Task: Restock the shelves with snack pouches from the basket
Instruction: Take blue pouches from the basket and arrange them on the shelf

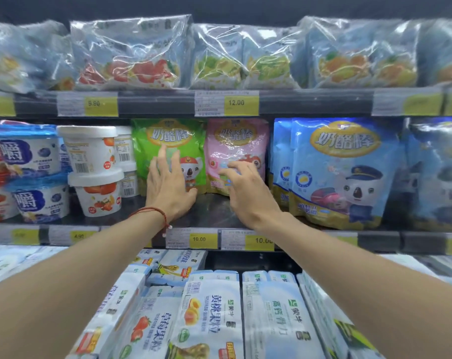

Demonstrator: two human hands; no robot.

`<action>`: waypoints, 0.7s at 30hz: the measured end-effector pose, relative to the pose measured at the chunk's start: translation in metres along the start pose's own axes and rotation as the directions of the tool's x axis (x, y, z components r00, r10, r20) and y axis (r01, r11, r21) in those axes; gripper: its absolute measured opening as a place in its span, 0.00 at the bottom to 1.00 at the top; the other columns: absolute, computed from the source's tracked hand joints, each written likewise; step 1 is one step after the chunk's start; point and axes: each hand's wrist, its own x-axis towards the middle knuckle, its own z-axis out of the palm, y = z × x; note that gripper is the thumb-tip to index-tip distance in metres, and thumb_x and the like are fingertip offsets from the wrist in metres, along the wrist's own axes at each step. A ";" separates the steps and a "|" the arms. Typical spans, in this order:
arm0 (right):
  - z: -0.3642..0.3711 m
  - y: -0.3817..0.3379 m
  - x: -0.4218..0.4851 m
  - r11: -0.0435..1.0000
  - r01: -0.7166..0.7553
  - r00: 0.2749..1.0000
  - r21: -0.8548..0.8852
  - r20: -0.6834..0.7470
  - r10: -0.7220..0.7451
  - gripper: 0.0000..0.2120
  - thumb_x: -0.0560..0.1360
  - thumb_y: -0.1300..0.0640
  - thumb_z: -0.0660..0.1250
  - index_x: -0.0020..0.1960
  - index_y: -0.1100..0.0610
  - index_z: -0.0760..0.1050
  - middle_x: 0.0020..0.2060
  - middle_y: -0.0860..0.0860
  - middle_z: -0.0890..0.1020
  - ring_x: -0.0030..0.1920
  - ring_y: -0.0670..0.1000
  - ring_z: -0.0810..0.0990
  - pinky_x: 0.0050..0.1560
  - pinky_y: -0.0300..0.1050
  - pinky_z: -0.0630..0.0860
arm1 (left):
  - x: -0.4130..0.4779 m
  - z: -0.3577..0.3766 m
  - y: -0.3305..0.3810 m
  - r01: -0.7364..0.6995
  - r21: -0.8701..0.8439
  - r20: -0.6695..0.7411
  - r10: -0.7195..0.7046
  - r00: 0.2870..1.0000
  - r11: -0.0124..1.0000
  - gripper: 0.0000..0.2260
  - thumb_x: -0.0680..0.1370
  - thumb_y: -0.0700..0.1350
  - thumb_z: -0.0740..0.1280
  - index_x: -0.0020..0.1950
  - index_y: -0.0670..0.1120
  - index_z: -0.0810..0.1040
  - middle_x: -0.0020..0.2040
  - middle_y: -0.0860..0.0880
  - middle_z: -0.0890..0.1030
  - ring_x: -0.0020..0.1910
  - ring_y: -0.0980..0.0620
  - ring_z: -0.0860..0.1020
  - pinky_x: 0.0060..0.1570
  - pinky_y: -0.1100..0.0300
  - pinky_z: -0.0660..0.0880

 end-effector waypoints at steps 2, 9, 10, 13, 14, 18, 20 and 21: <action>-0.015 -0.002 -0.015 1.000 0.003 0.999 -0.003 -0.042 -0.003 0.20 0.76 0.71 0.63 0.64 0.58 0.79 0.60 0.52 0.79 0.65 0.54 0.73 0.62 0.52 0.76 | -0.008 -0.006 0.014 -0.017 -0.062 0.015 0.018 1.000 0.998 0.36 0.71 0.52 0.70 0.74 0.47 0.58 0.77 0.44 0.49 0.75 0.39 0.53 0.72 0.44 0.59; -0.067 0.012 -0.075 0.975 -0.160 0.962 -0.154 -0.246 0.119 0.17 0.70 0.69 0.66 0.52 0.52 0.83 0.48 0.46 0.84 0.54 0.54 0.76 0.46 0.47 0.71 | -0.039 -0.010 0.072 -0.044 -0.295 0.072 0.068 0.995 0.954 0.21 0.75 0.48 0.66 0.68 0.48 0.69 0.67 0.47 0.65 0.67 0.45 0.65 0.60 0.46 0.70; -0.073 0.017 -0.083 0.965 -0.205 0.947 -0.164 -0.281 0.154 0.18 0.70 0.69 0.67 0.52 0.51 0.82 0.49 0.46 0.83 0.55 0.54 0.75 0.47 0.47 0.70 | -0.042 -0.010 0.079 -0.065 -0.305 0.065 0.089 0.994 0.950 0.20 0.75 0.48 0.65 0.67 0.48 0.69 0.65 0.48 0.67 0.66 0.45 0.66 0.57 0.47 0.71; -0.084 0.031 -0.100 0.896 -0.407 0.879 -0.180 -0.344 0.330 0.20 0.71 0.64 0.71 0.61 0.51 0.78 0.62 0.51 0.76 0.65 0.58 0.70 0.61 0.54 0.72 | -0.048 -0.007 0.097 -0.102 -0.335 0.080 0.136 0.988 0.937 0.18 0.76 0.48 0.65 0.65 0.49 0.70 0.64 0.49 0.69 0.63 0.46 0.68 0.52 0.49 0.73; -0.086 0.034 -0.103 0.861 -0.476 0.852 -0.178 -0.334 0.402 0.23 0.73 0.61 0.73 0.67 0.51 0.75 0.69 0.53 0.70 0.70 0.59 0.66 0.67 0.57 0.70 | -0.049 -0.005 0.102 -0.106 -0.360 0.090 0.147 0.985 0.927 0.18 0.76 0.48 0.65 0.66 0.50 0.70 0.64 0.49 0.69 0.63 0.47 0.69 0.52 0.49 0.73; -0.092 0.041 -0.101 0.801 -0.570 0.815 -0.184 -0.252 0.522 0.40 0.76 0.50 0.74 0.80 0.47 0.54 0.80 0.56 0.51 0.80 0.65 0.50 0.78 0.63 0.58 | -0.047 0.005 0.118 -0.126 -0.510 0.125 0.219 0.968 0.851 0.23 0.77 0.47 0.66 0.72 0.50 0.68 0.68 0.50 0.69 0.67 0.49 0.69 0.65 0.47 0.70; -0.091 0.044 -0.094 0.784 -0.587 0.808 -0.202 -0.208 0.552 0.45 0.77 0.47 0.72 0.83 0.45 0.45 0.82 0.54 0.46 0.81 0.66 0.45 0.79 0.66 0.54 | -0.046 0.008 0.129 -0.122 -0.556 0.161 0.251 0.955 0.822 0.27 0.78 0.46 0.66 0.76 0.48 0.62 0.73 0.50 0.67 0.71 0.50 0.66 0.69 0.54 0.64; -0.091 0.046 -0.092 0.776 -0.599 0.800 -0.198 -0.196 0.568 0.47 0.77 0.47 0.72 0.83 0.45 0.43 0.82 0.52 0.44 0.81 0.65 0.43 0.78 0.69 0.53 | -0.045 0.011 0.135 -0.112 -0.583 0.177 0.260 0.949 0.805 0.29 0.79 0.46 0.66 0.78 0.47 0.60 0.74 0.50 0.65 0.73 0.51 0.65 0.70 0.57 0.62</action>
